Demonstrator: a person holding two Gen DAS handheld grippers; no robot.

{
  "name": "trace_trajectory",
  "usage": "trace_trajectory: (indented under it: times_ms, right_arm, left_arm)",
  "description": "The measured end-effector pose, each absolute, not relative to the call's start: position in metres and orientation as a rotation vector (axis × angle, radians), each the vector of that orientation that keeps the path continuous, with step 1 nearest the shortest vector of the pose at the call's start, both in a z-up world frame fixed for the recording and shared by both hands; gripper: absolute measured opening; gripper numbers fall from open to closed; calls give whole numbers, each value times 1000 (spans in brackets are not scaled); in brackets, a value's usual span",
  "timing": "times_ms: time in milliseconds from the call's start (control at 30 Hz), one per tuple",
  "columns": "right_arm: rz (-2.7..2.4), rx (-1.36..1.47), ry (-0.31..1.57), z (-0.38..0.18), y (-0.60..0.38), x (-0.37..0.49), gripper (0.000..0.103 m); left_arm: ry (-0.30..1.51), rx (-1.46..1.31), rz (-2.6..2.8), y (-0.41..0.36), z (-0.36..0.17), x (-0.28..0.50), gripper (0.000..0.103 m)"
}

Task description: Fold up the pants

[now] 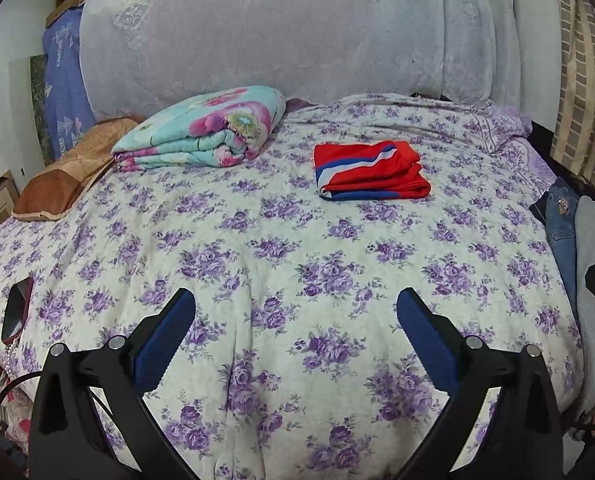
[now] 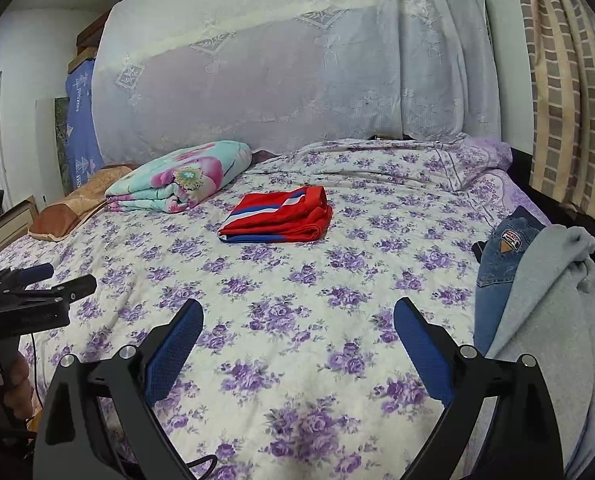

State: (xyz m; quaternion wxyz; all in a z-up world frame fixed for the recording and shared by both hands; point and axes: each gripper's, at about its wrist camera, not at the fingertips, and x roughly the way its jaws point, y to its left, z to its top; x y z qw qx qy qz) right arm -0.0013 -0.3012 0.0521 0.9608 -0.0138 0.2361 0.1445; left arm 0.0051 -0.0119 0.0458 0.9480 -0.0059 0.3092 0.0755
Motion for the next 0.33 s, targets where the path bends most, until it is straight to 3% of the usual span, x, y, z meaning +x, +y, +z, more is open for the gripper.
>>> trace_trajectory:
  times_ms: [333]
  right_arm:
    - [285, -24, 482, 52, -304, -4, 97]
  left_arm:
    - [686, -22, 140, -13, 39, 12, 98]
